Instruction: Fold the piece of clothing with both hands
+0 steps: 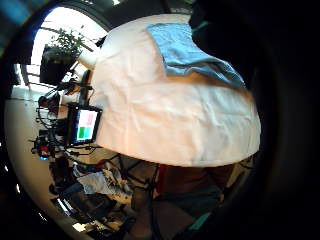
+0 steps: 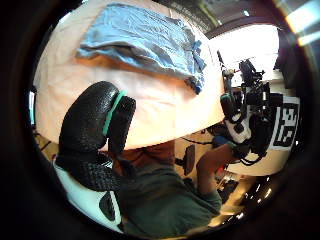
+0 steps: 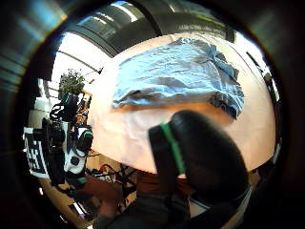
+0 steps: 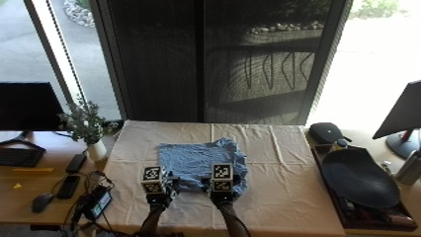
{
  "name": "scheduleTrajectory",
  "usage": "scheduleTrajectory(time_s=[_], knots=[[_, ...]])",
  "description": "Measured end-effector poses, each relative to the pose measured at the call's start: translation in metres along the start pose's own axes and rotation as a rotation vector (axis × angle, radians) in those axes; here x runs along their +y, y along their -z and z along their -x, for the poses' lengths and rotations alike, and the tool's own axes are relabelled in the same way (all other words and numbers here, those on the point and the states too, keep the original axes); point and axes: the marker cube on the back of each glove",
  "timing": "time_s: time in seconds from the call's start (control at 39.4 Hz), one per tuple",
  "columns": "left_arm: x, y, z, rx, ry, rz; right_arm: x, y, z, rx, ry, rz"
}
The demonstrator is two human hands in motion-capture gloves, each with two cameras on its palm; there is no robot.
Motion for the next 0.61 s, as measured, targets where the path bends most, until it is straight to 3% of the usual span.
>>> scheduleTrajectory(time_s=[0.33, 0.61], knots=[[0.002, 0.0, 0.0, -0.043, -0.042, 0.045, 0.002, -0.001, 0.005, 0.01, 0.005, 0.021], [0.002, 0.007, 0.001, -0.047, -0.029, 0.056, 0.008, 0.016, 0.004, -0.026, 0.064, 0.051]])
